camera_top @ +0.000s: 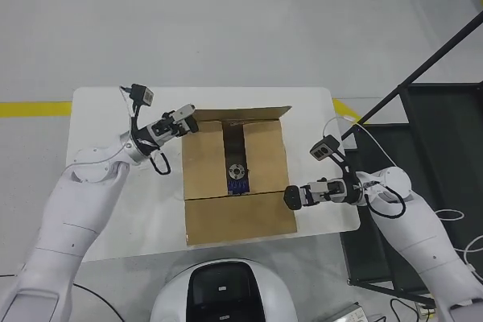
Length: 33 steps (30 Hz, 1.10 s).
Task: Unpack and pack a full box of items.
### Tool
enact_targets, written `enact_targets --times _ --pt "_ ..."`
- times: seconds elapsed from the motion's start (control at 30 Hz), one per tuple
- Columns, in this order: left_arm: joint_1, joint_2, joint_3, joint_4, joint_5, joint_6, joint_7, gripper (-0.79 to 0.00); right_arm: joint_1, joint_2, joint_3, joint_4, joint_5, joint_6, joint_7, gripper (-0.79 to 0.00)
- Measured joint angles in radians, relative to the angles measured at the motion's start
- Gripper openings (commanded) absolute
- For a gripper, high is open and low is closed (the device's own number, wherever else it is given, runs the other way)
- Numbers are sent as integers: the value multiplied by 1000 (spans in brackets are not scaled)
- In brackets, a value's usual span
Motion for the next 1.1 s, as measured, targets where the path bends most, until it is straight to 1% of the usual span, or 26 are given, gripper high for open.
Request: enact_targets --times 0.13,0.17,0.63,0.7,0.8,0.9,1.03,1.1 --pt "-75 -24 38 71 3 7 41 0 3 -7 1 10 -8 8 8 0" --pt "-84 -28 44 81 6 7 46 0 3 -8 1 11 -10 10 9 0" --pt "-87 -29 47 84 7 7 47 0 3 -8 1 11 -10 10 10 0" --pt "-89 -29 44 76 22 22 65 0 3 -8 1 11 -10 10 10 0" --pt "-113 -34 45 72 73 68 132 0 3 -8 1 11 -10 10 10 0" --pt "-154 -48 63 122 103 119 207 0 3 -8 1 11 -10 10 10 0" --pt "-226 -82 115 239 127 180 288 0 3 -8 1 11 -10 10 10 0" --pt "-255 -99 144 292 140 200 306 0 3 -8 1 11 -10 10 10 0"
